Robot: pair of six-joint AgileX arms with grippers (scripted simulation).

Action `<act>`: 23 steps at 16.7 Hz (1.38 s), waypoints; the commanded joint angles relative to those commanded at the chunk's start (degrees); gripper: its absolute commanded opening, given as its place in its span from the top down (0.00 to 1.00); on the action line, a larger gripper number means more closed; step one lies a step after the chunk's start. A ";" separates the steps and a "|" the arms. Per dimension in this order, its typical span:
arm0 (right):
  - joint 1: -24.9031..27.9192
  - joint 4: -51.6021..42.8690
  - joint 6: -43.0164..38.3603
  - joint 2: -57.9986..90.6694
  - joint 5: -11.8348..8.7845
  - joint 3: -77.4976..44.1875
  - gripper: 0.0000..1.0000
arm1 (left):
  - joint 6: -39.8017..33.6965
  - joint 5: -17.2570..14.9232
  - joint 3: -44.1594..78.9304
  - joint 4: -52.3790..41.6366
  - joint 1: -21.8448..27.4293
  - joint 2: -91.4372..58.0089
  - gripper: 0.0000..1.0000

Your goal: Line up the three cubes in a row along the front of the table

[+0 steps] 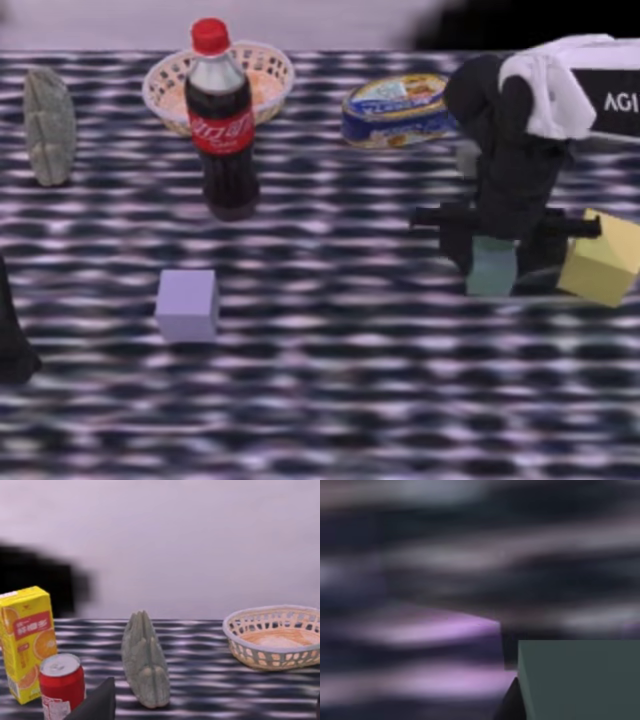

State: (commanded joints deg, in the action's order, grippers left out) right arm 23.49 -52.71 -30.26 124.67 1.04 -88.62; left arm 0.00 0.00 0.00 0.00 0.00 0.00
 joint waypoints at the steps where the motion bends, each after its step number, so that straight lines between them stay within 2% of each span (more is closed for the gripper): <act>1: 0.06 -2.21 0.01 -0.84 -0.01 -1.14 1.00 | 0.00 0.00 0.00 0.00 0.00 0.00 0.00; 4: 0.18 -6.82 0.08 -3.11 -0.06 -3.76 1.00 | 0.00 0.00 0.00 0.00 0.00 0.00 0.00; 10: 0.74 -6.86 -0.52 -4.10 -0.08 -2.99 1.00 | 0.00 0.00 0.00 0.00 0.00 0.00 0.00; 13: 5.57 -6.07 -3.78 -9.49 -0.02 2.81 1.00 | 0.00 0.00 0.00 0.00 0.00 0.00 0.00; 19: 18.72 -4.06 -12.86 -24.19 0.04 20.38 1.00 | 0.00 0.00 0.00 0.00 0.00 0.00 0.00; 23: 20.57 -3.76 -14.23 -26.04 0.07 22.26 1.00 | 0.00 0.00 0.00 0.00 0.00 0.00 0.00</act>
State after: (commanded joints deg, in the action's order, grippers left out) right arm 44.05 -56.47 -44.49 98.63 1.11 -66.36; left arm 0.00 0.00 0.00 0.00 0.00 0.00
